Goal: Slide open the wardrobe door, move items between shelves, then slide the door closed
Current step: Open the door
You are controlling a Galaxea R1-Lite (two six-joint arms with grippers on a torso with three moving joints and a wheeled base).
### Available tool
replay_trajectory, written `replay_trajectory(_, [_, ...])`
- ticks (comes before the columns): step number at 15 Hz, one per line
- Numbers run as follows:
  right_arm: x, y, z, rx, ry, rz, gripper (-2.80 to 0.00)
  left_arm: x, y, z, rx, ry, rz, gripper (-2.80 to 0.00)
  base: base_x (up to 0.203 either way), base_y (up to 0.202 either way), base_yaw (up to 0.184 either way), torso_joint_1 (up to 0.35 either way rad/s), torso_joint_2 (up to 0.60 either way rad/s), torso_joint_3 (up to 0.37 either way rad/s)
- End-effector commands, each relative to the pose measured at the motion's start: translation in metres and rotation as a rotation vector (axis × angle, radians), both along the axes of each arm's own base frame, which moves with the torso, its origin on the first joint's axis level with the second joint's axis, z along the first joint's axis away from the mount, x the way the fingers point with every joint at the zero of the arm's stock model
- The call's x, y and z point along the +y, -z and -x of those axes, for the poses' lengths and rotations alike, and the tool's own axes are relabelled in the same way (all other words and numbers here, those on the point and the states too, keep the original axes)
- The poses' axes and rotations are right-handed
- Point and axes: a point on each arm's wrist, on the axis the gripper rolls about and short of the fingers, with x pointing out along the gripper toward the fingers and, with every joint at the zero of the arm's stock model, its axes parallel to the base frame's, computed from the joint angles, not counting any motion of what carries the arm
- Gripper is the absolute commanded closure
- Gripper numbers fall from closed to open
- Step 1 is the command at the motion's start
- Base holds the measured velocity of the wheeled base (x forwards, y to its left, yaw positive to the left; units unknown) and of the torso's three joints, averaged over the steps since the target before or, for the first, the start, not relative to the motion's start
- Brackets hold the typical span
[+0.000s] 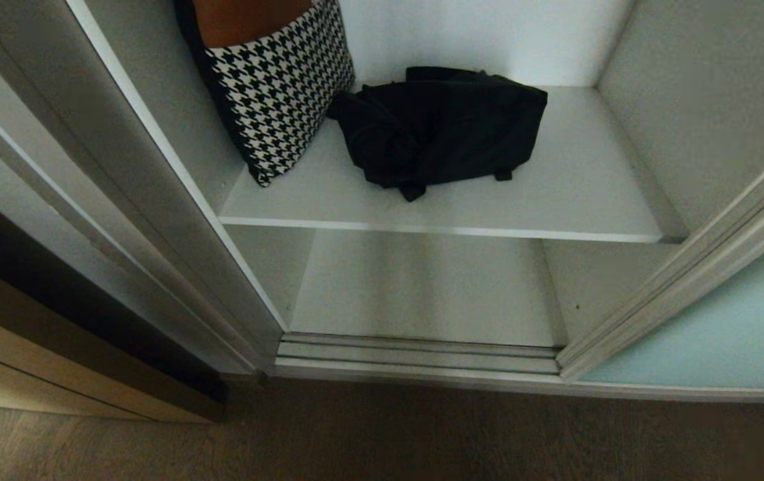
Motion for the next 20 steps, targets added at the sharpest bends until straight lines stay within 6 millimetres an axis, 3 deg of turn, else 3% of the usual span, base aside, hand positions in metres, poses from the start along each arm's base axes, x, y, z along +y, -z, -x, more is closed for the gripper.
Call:
replay_trajectory(1, [-0.001, -0.006, -0.016, 0.025, -0.104, -0.063, 0.0, 0.0, 0.0, 0.0, 0.002, 0.001, 0.0, 0.0, 0.0, 0.0, 0.0, 0.0, 0.0, 0.0])
replay_trajectory(4, [0.0, -0.013, -0.039, 0.051, -0.176, -0.143, 0.0, 0.0, 0.0, 0.0, 0.002, 0.0, 0.0, 0.0, 0.0, 0.0, 0.0, 0.0, 0.0, 0.0])
replay_trajectory(7, [0.005, -0.016, -0.053, 0.079, -0.176, -0.161, 0.0, 0.0, 0.0, 0.0, 0.002, -0.001, 0.0, 0.0, 0.0, 0.0, 0.0, 0.0, 0.0, 0.0])
replay_trajectory(11, [0.014, -0.027, -0.089, 0.091, -0.151, -0.213, 0.0, 0.0, 0.0, 0.0, 0.002, -0.001, 0.0, 0.0, 0.0, 0.0, 0.0, 0.0, 0.0, 0.0])
replay_trajectory(20, [0.018, -0.035, -0.123, 0.075, -0.051, -0.288, 0.0, 0.0, 0.0, 0.0, 0.002, -0.001, 0.0, 0.0, 0.0, 0.0, 0.0, 0.0, 0.0, 0.0])
